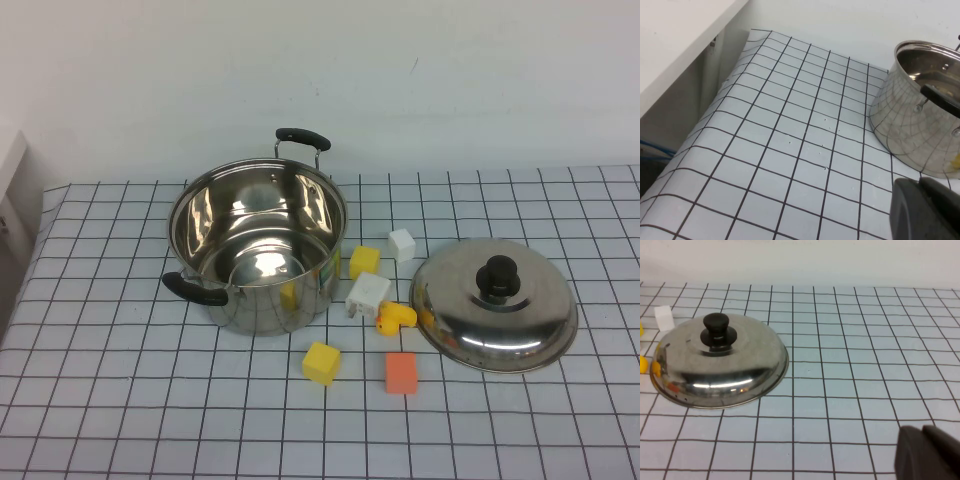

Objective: Cover the pot

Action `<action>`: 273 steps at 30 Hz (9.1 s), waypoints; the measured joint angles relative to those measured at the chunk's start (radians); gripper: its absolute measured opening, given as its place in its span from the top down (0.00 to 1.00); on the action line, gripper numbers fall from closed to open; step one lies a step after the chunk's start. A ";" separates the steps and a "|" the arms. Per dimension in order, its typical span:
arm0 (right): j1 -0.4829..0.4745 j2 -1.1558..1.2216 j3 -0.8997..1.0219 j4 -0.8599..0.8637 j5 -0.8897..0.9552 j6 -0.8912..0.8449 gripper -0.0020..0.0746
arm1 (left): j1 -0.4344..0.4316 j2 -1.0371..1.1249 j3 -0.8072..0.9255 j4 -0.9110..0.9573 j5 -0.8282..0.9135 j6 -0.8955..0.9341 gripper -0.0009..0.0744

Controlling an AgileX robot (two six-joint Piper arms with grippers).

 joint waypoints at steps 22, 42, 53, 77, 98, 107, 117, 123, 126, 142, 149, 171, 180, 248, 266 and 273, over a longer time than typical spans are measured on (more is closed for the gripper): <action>0.000 0.000 0.000 -0.034 -0.002 0.000 0.98 | 0.000 0.000 0.000 0.000 0.000 0.005 0.99; 0.000 0.000 0.012 0.878 -0.087 0.058 0.98 | 0.000 0.000 0.000 0.000 0.000 0.005 0.99; 0.000 0.000 -0.013 0.871 -0.010 -0.265 0.98 | 0.000 0.000 0.000 0.000 0.000 0.005 0.99; 0.026 0.990 -0.668 1.293 0.064 -1.409 0.98 | 0.000 0.000 0.000 0.000 0.000 0.000 0.99; 0.404 1.711 -0.700 0.333 -1.299 -0.098 0.25 | 0.000 0.000 0.000 0.000 0.000 0.000 0.99; 0.406 1.992 -0.744 0.324 -1.470 -0.053 0.23 | 0.000 0.000 0.000 0.000 0.000 0.000 0.99; 0.386 2.180 -0.900 0.323 -1.411 -0.053 0.23 | 0.000 0.000 0.000 0.000 0.000 0.005 0.99; 0.360 2.249 -0.917 0.323 -1.392 -0.044 0.23 | 0.000 0.000 0.000 0.000 0.000 0.005 0.99; 0.360 2.274 -0.917 0.312 -1.392 -0.040 0.23 | 0.000 0.000 0.000 0.000 0.000 0.005 0.99; 0.350 2.352 -0.943 0.279 -1.389 -0.053 0.33 | 0.000 0.000 0.000 0.000 0.000 0.005 0.99; 0.310 2.352 -0.945 0.293 -1.389 -0.053 0.51 | 0.000 0.000 0.000 0.000 0.000 0.005 0.99; 0.280 2.099 -0.829 0.193 -1.422 -0.121 0.51 | 0.000 0.000 0.000 0.000 0.000 0.001 0.99; 0.283 1.715 -0.835 0.017 -0.904 -0.031 0.51 | 0.000 0.000 0.000 0.000 0.000 0.001 0.99; 0.615 2.435 -1.902 -0.972 -0.754 0.898 0.51 | 0.000 0.000 0.000 0.000 0.000 0.005 0.99; 0.617 2.480 -1.930 -0.914 -0.765 0.886 0.51 | 0.000 0.000 0.000 0.000 0.000 0.000 0.99; 0.617 2.481 -1.931 -0.876 -0.766 0.823 0.51 | 0.000 0.000 0.000 0.000 0.000 0.000 0.99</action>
